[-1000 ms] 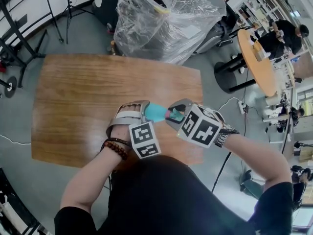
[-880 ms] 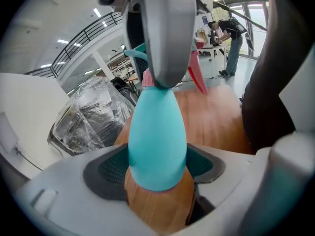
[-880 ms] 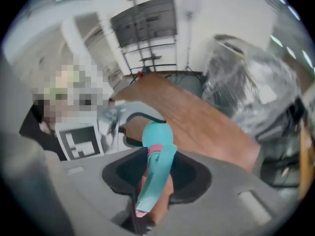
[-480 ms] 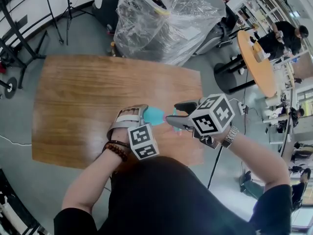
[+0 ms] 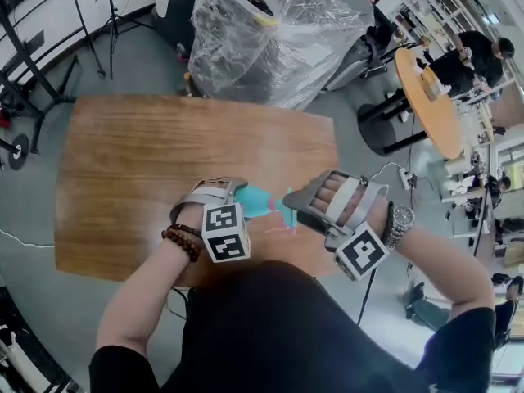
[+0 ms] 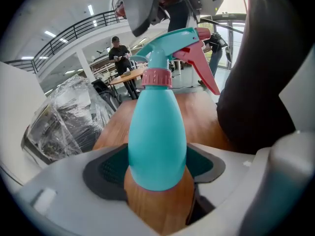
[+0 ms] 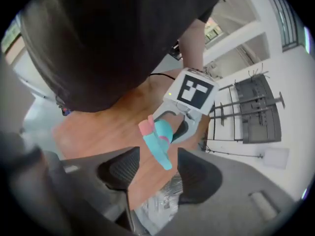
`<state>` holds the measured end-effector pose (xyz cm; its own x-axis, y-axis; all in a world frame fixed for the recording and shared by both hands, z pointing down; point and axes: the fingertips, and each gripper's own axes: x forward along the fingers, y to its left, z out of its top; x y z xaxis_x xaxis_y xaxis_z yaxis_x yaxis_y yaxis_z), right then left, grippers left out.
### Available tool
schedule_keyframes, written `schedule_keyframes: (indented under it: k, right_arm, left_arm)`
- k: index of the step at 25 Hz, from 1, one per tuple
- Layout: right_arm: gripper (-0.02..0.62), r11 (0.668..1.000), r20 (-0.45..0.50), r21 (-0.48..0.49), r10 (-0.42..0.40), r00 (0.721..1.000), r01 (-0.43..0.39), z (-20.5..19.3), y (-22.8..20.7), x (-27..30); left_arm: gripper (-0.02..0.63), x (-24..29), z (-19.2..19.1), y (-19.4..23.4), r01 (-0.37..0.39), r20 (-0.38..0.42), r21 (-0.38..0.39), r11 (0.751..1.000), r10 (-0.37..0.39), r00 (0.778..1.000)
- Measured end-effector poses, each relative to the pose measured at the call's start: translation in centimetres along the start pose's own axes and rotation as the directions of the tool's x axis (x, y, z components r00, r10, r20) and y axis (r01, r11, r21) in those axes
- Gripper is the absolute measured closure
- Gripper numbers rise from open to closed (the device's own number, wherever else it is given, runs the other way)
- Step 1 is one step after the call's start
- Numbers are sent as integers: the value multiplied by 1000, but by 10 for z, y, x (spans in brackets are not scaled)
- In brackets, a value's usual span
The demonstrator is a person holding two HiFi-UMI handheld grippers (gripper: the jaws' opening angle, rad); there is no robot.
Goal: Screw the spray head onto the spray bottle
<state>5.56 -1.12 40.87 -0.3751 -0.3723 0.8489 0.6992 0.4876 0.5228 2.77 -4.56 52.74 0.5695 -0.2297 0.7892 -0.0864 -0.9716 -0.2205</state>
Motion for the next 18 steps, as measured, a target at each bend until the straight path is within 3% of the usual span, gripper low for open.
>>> schedule_keyframes:
  k: [5,9,11,13,14,15,16,18]
  right_arm:
    - [377,995,34,-95,12,999,-9,17,9,17]
    - [472,993,39,-115,15,999,-10,22,12,23]
    - [474,999,25,-35,27,999,-26,19,13,27]
    - [474,976,29,205,66,997,-71,10,10,31]
    - [476,921,50,377,86,995,-99,6,7,33]
    - [476,818,86,560,101,991,-132,1,3,35]
    - [476,664,131,728,107,986,-169,-4,-1,39]
    - [476,255,224,937,91,970,-240,-16,-5,46]
  left_arm:
    - [219,0,12,-13,42,26,51,998,-43,999]
    - [219,0,12,-17,39,23,73,997,-40,999]
    - [221,0,9,-14,15,19,68,998,-17,1000]
    - [221,0,8,-8,-26,20,44,999,26,999]
    - [221,0,7,-3,-52,20,29,998,51,998]
    - [221,0,7,1,-78,21,14,997,77,997]
    - [221,1,7,5,-103,22,-1,995,103,994]
    - [221,3,5,10,-147,22,-29,989,148,989]
